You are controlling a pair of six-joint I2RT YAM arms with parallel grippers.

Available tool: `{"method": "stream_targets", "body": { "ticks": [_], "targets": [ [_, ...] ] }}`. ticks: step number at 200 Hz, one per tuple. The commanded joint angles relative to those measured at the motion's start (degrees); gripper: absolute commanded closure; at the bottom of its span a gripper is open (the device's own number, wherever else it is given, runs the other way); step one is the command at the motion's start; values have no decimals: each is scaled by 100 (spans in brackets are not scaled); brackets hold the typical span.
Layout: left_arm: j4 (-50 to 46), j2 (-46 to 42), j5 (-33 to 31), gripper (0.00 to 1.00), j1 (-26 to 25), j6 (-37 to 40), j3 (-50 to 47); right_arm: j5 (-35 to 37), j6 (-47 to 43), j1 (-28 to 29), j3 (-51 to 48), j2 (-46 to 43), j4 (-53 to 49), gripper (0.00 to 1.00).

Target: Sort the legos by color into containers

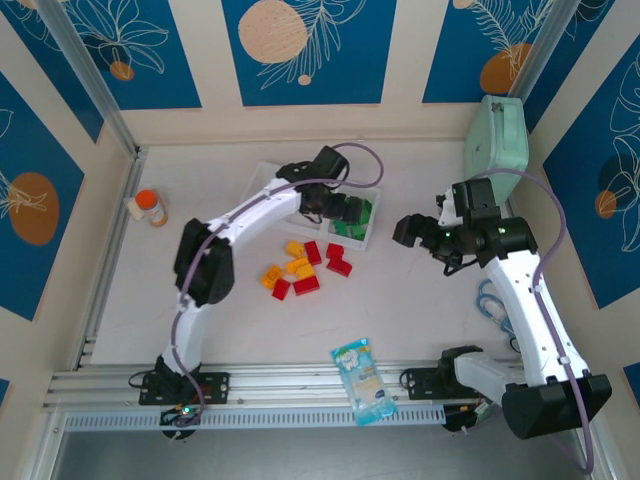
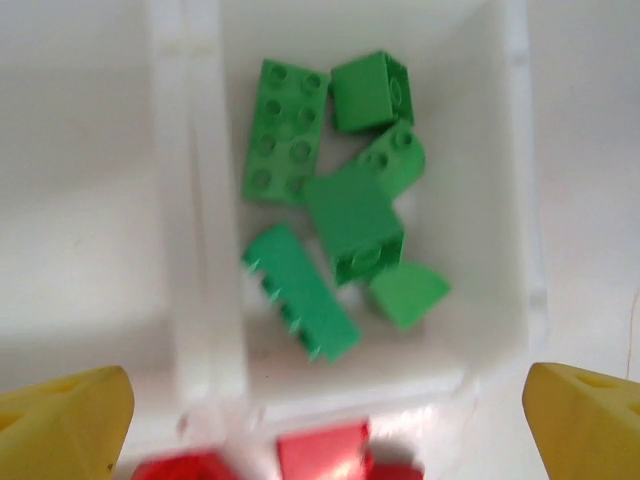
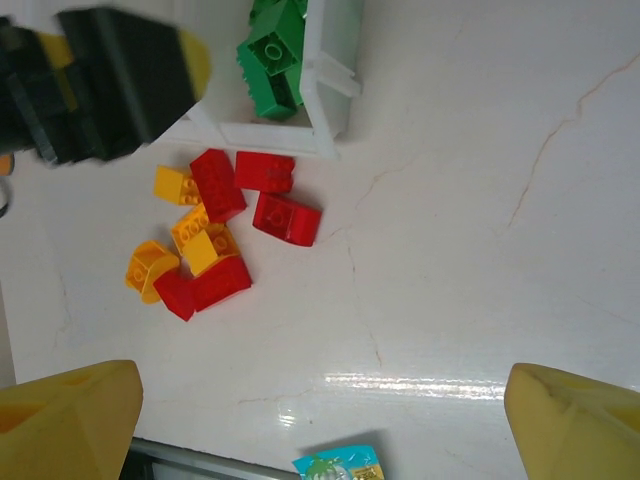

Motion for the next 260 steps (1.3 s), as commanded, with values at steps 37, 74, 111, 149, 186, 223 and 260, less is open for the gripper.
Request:
{"method": "stream_targets", "body": {
  "ticks": [37, 74, 111, 149, 186, 223, 260],
  "targets": [
    [263, -2725, 144, 1, 282, 371, -3142, -128, 72, 432, 275, 359, 182, 6],
    [-72, -3703, -74, 3, 291, 290, -4354, -42, 138, 747, 398, 568, 216, 6],
    [-385, -3616, -104, 11, 504, 381, -4694, 56, 239, 916, 445, 647, 140, 8],
    [-399, -3082, 45, 29, 729, 507, -4617, 185, 196, 942, 634, 605, -62, 8],
    [-184, -2820, 86, 36, 798, 531, -4630, 263, 196, 943, 652, 535, -164, 7],
    [-87, -2613, 158, 36, 850, 704, -4519, 311, 196, 942, 686, 544, -220, 8],
    [-276, -2151, 353, 36, 848, 1063, -4108, 338, 168, 943, 810, 630, -301, 7]
  ]
}}
